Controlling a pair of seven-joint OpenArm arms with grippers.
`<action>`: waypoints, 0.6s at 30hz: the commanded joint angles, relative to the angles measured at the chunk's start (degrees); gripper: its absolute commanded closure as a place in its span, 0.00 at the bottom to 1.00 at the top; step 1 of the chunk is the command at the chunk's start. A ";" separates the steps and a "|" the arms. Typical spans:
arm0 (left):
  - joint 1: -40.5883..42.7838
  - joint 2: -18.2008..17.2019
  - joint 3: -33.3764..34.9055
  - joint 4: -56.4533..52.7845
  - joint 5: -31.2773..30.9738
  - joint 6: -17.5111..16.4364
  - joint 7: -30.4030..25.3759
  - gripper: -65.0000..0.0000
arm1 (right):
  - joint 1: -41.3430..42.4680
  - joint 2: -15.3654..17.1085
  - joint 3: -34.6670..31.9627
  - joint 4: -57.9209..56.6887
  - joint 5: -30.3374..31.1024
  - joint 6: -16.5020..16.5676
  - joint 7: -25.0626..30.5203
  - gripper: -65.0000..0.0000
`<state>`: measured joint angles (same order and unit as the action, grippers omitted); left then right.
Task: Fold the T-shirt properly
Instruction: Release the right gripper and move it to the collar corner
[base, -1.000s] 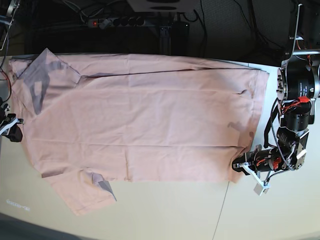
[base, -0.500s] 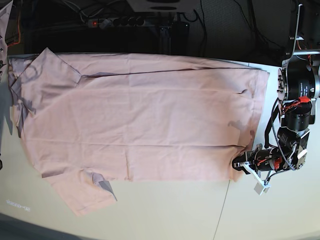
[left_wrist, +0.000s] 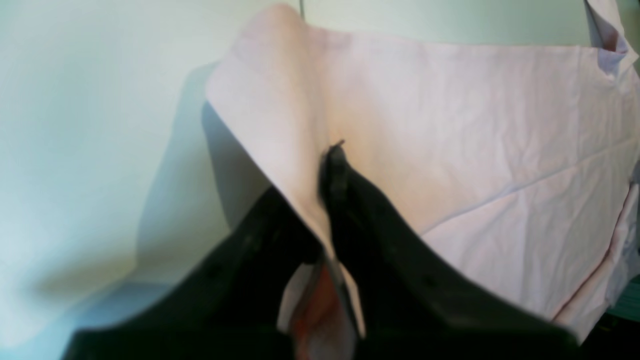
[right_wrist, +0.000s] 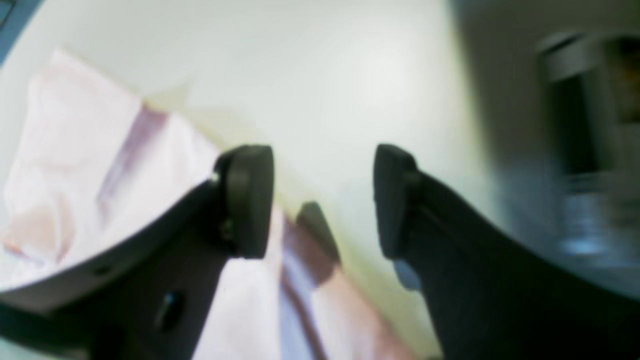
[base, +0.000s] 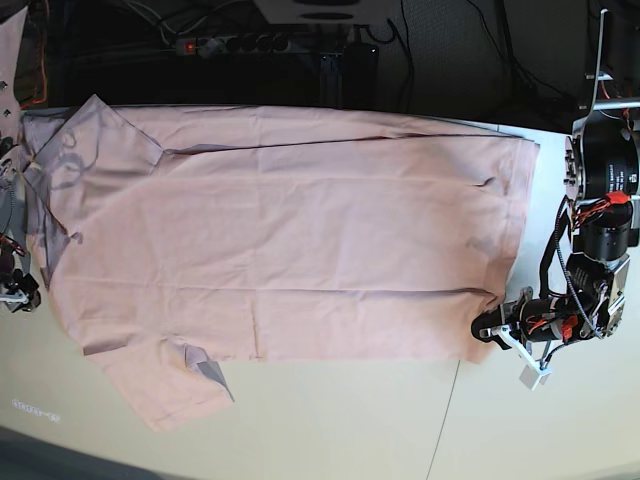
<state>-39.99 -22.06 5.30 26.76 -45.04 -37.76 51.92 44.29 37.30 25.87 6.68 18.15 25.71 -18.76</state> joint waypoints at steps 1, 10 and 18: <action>-1.92 -0.66 0.00 1.07 -1.03 -2.19 -0.37 1.00 | 1.57 0.74 0.26 0.74 0.04 -0.42 0.90 0.50; -1.92 -0.66 0.00 1.07 -1.51 -2.19 0.07 1.00 | 1.57 -4.66 0.26 0.76 -3.87 -0.50 0.96 0.50; -1.92 -0.68 0.00 1.07 -3.02 -2.21 0.66 1.00 | 1.57 -4.70 0.26 0.94 -9.64 -0.48 0.96 0.50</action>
<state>-39.99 -22.06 5.32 26.79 -47.03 -37.78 52.97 44.64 31.57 26.02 7.16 9.13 25.76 -16.78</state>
